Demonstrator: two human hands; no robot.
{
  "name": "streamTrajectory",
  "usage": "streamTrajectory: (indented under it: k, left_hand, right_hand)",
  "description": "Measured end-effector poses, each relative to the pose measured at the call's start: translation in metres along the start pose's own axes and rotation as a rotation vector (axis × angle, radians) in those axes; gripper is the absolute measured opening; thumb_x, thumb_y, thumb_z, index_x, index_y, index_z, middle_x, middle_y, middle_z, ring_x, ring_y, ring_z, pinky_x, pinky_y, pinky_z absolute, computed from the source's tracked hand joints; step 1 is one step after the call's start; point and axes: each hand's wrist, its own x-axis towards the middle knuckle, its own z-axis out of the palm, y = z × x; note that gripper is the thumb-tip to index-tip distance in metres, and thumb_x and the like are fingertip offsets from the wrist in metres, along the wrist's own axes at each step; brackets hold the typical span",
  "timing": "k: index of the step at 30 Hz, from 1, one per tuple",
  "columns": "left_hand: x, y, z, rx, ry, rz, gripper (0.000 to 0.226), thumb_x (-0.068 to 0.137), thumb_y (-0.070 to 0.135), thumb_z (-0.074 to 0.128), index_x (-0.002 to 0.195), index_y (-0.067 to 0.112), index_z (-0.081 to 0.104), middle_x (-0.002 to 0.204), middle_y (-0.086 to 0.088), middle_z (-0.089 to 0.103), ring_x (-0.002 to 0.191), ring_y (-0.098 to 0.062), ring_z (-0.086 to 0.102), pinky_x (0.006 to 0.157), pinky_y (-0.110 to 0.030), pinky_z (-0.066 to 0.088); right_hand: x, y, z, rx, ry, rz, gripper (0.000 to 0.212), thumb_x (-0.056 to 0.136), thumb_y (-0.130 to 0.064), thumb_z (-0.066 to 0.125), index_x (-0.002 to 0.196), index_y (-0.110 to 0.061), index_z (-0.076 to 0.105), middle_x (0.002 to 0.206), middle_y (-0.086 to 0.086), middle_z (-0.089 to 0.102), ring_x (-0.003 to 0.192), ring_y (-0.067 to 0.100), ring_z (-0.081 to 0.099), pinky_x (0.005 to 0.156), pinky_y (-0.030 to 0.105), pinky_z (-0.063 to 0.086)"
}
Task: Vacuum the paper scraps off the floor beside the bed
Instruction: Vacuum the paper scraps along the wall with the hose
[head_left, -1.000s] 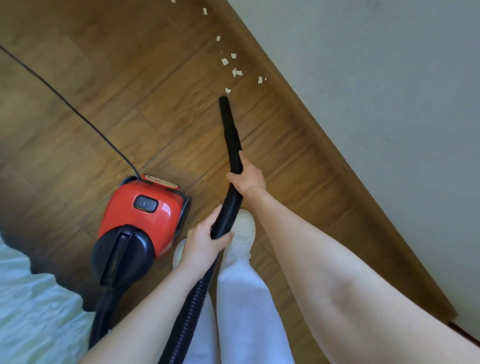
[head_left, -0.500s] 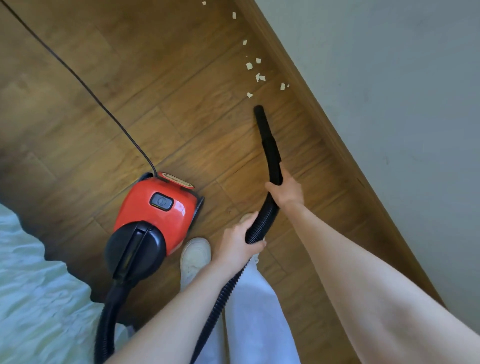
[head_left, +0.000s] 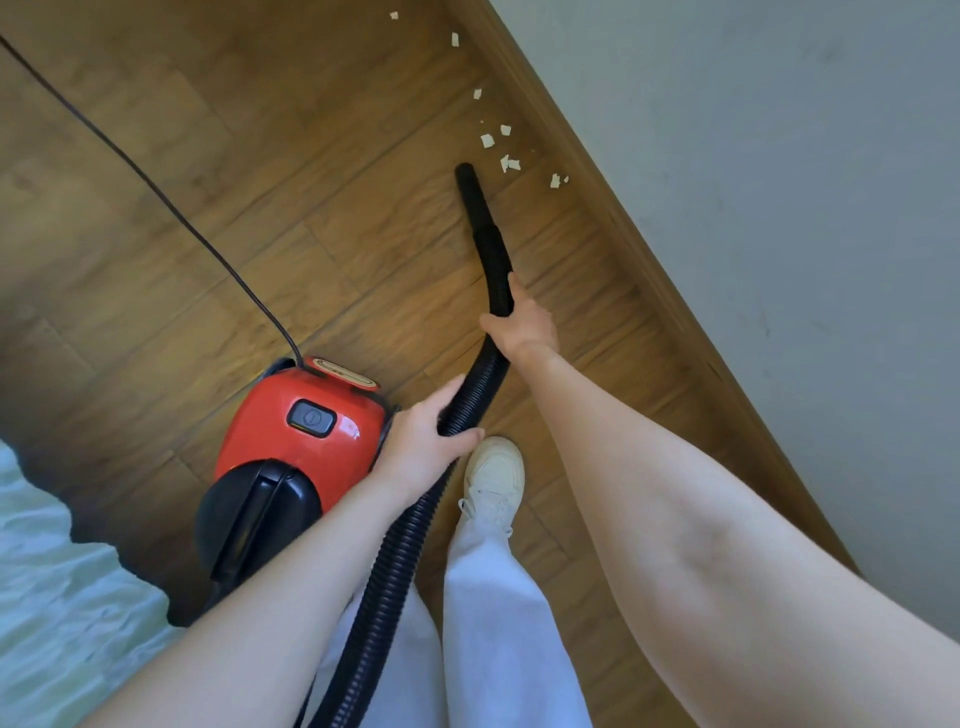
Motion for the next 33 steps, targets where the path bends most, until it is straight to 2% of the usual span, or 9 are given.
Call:
streamTrajectory:
  k: [6,10,15,21,24,26,29,31,33]
  left_hand:
    - [-0.011,0.001,0.042,0.067,-0.135,-0.009,0.069,0.080,0.025,0.072,0.137,0.049,0.041,0.108,0.011,0.068,0.091,-0.011,0.067,0.086,-0.034,0.055]
    - [-0.014,0.004,0.065,0.075,-0.193,0.005,0.071,0.080,0.026,0.070,0.141,0.045,0.039,0.109,0.009,0.066,0.089,-0.013,0.065,0.085,-0.039,0.055]
    - [0.001,0.015,0.060,0.070,-0.144,0.064,0.070,0.082,0.023,0.071,0.141,0.042,0.039,0.118,0.012,0.062,0.102,-0.013,0.063,0.093,-0.034,0.051]
    - [0.013,0.014,0.030,0.038,0.007,0.072,0.070,0.082,0.024,0.073,0.141,0.040,0.039,0.112,0.014,0.063,0.095,-0.007,0.064,0.086,-0.025,0.052]
    - [0.022,0.012,0.012,-0.018,0.061,0.050,0.070,0.082,0.023,0.074,0.140,0.040,0.040,0.104,0.026,0.060,0.090,0.003,0.062,0.079,-0.009,0.047]
    - [0.029,0.015,0.002,-0.029,0.069,0.049,0.069,0.082,0.021,0.074,0.141,0.038,0.042,0.112,0.025,0.059,0.091,0.001,0.063,0.076,-0.005,0.045]
    - [0.036,0.020,-0.006,-0.006,0.017,0.057,0.070,0.082,0.022,0.074,0.142,0.037,0.041,0.119,0.015,0.061,0.080,-0.001,0.063,0.071,-0.011,0.048]
    - [0.034,0.022,-0.002,0.000,-0.029,0.049,0.071,0.081,0.024,0.075,0.142,0.039,0.041,0.115,0.009,0.066,0.076,-0.003,0.062,0.075,-0.020,0.053]
    - [0.027,0.023,0.007,0.014,-0.064,0.043,0.071,0.081,0.025,0.075,0.141,0.041,0.040,0.111,0.010,0.067,0.075,0.002,0.061,0.080,-0.020,0.053]
  right_hand:
    - [-0.027,0.061,-0.025,0.085,0.071,0.107,0.073,0.093,-0.030,0.055,0.154,-0.030,0.014,0.134,0.005,0.054,0.107,0.020,0.058,0.078,0.028,0.049]
    - [-0.031,0.086,-0.040,0.131,0.094,0.146,0.073,0.092,-0.030,0.055,0.153,-0.032,0.015,0.134,0.001,0.054,0.101,0.015,0.056,0.076,0.024,0.046]
    - [-0.016,0.070,-0.050,0.184,0.082,0.113,0.074,0.092,-0.027,0.057,0.153,-0.034,0.015,0.138,0.001,0.050,0.102,0.014,0.054,0.080,0.025,0.049]
    - [0.014,0.016,-0.031,0.045,-0.027,-0.010,0.078,0.090,-0.030,0.058,0.153,-0.034,0.013,0.134,0.004,0.054,0.105,0.020,0.058,0.088,0.034,0.053]
    - [0.027,-0.012,-0.021,-0.007,-0.041,-0.056,0.077,0.089,-0.030,0.057,0.153,-0.033,0.014,0.129,0.005,0.056,0.106,0.023,0.058,0.091,0.040,0.052]
    - [0.033,-0.024,-0.020,-0.010,-0.028,-0.052,0.077,0.089,-0.030,0.057,0.153,-0.033,0.014,0.127,0.005,0.056,0.105,0.023,0.059,0.089,0.039,0.053]
    - [0.033,-0.025,-0.025,-0.013,0.006,-0.045,0.076,0.090,-0.030,0.055,0.153,-0.032,0.014,0.127,0.005,0.057,0.104,0.022,0.059,0.084,0.034,0.053]
    - [0.027,-0.014,-0.031,-0.004,0.014,-0.032,0.075,0.092,-0.030,0.055,0.154,-0.031,0.013,0.130,0.005,0.056,0.104,0.020,0.059,0.081,0.031,0.051]
    - [0.018,0.000,-0.036,0.017,0.014,-0.007,0.075,0.092,-0.030,0.055,0.154,-0.031,0.012,0.132,0.004,0.055,0.100,0.018,0.058,0.080,0.030,0.051]
